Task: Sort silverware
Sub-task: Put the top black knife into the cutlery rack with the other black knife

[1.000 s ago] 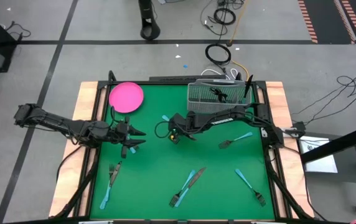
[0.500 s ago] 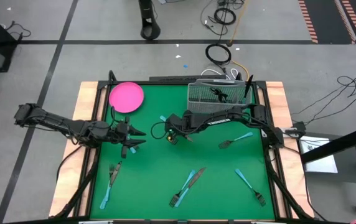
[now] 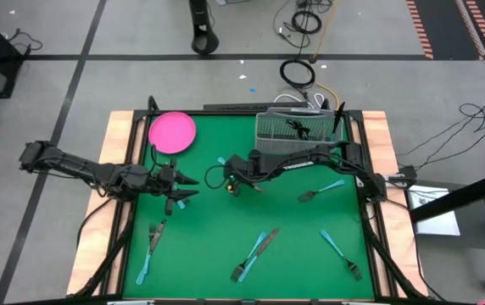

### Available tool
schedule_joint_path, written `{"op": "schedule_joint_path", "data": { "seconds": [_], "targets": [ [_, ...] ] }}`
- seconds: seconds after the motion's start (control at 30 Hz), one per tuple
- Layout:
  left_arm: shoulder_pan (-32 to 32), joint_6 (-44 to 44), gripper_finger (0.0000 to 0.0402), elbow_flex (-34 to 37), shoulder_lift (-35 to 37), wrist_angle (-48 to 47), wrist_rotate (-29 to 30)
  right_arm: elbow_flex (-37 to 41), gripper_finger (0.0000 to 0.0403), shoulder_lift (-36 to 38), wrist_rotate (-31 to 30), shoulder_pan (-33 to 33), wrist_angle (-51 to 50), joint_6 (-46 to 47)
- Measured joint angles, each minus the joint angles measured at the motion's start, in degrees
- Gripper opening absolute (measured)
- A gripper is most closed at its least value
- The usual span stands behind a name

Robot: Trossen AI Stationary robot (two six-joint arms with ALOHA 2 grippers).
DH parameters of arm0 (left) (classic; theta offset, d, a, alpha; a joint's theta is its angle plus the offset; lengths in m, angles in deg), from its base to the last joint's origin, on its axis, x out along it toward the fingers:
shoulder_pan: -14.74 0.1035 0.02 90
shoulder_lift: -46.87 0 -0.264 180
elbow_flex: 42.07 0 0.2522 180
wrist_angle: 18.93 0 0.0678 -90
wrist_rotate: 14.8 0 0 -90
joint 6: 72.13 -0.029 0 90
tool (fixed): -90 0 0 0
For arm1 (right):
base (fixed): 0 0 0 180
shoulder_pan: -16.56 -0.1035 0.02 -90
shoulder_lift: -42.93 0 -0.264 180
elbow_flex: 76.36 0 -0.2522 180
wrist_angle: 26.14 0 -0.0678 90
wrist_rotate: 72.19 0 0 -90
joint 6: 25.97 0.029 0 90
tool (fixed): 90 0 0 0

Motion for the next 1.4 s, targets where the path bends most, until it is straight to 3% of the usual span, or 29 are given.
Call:
{"op": "schedule_joint_path", "data": {
  "seconds": [0.2, 0.53, 0.7, 0.87, 1.07, 1.4],
  "targets": [
    [0.0, 0.0, 0.015, 0.0, 0.0, 0.0, 0.0, 0.0, 0.0012, 0.1, -0.1, 0.0, 1.5, 0.0],
    [0.0, 0.0, 0.015, 0.0, 0.0, 0.0, 0.0, -0.1, 0.0119, -0.8, -3.3, -0.1, 1.9, 0.9],
    [0.0, 0.0, 0.015, 0.0, 0.0, 0.1, 0.0, -0.1, 0.0145, -2.5, -3.5, -0.5, 3.7, 1.7],
    [0.0, 0.0, 0.015, 0.0, 0.0, 0.0, 0.0, -0.5, 0.0118, -3.9, -3.3, -0.5, 2.9, 3.5],
    [0.0, 0.0, 0.015, 0.0, 0.0, 0.0, 0.0, -0.5, 0.0016, -4.6, -1.1, -0.9, 1.1, 3.2],
    [0.0, 0.0, 0.015, 0.0, 0.0, 0.0, 0.0, -0.3, 0.0003, -3.7, -1.1, -1.6, 0.8, 0.7]
  ]
}}
